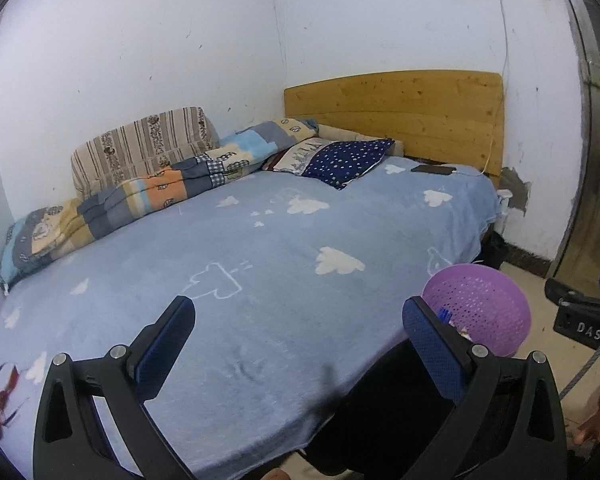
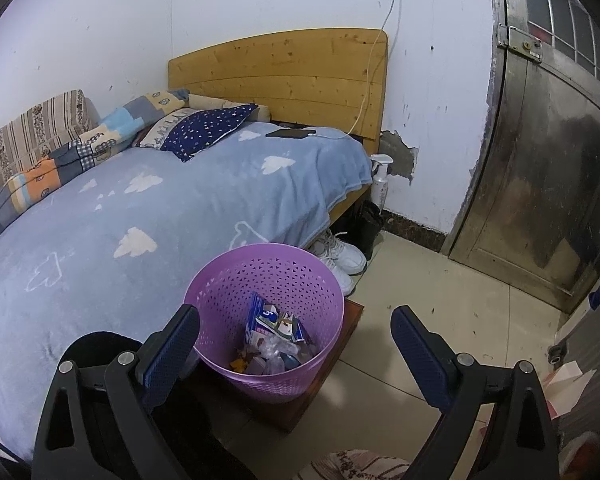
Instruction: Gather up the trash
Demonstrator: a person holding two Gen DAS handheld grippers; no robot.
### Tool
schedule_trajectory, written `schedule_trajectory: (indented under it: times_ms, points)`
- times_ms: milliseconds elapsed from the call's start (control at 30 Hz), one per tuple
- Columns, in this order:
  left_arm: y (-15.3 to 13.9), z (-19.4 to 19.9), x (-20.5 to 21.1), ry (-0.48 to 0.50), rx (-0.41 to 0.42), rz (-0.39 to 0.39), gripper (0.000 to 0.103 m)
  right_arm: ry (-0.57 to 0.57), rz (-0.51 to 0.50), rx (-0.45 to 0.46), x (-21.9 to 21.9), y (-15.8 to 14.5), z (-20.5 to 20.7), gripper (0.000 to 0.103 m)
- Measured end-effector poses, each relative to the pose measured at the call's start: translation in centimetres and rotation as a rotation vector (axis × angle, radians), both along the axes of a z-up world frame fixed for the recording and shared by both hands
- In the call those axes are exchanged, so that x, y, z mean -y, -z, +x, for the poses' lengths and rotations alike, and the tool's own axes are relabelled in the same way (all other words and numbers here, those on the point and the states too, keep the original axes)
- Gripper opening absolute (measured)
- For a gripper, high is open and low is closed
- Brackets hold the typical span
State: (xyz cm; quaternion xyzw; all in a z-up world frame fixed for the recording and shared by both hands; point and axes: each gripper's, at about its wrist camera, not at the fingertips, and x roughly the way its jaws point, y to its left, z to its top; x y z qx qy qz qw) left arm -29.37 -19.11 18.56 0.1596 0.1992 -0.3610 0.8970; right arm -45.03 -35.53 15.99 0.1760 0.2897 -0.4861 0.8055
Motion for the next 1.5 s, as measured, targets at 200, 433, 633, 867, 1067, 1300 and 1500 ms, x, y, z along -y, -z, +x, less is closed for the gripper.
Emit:
schedule_trajectory:
  times_ms: [200,433,633,867,1067,1300,1500]
  points:
    - [0.6,0.2,0.2,-0.008,-0.006,0.035,0.103,-0.011,-0.002,-0.001,-0.2,-0.1,0.1,0.097]
    - [0.7,0.3,0.0,0.000,-0.021,0.025,0.103,-0.018,0.005,-0.002,-0.3,0.1,0.1,0.097]
    - [0.7,0.4,0.0,0.000,-0.022,0.024,0.103,-0.018,0.006,-0.003,-0.4,0.1,0.2,0.097]
    - [0.7,0.3,0.0,0.001,-0.019,0.019,0.103,-0.021,0.006,-0.005,-0.5,0.1,0.2,0.097]
    - [0.8,0.3,0.0,0.001,-0.018,0.020,0.103,-0.023,0.004,-0.006,-0.8,0.2,0.3,0.097]
    - [0.4,0.0,0.5,0.003,-0.010,0.015,0.103,-0.030,-0.002,-0.008,-0.9,0.1,0.5,0.097]
    - [0.2,-0.1,0.3,-0.003,-0.006,0.006,0.103,-0.034,-0.007,-0.010,-0.9,0.0,0.7,0.097]
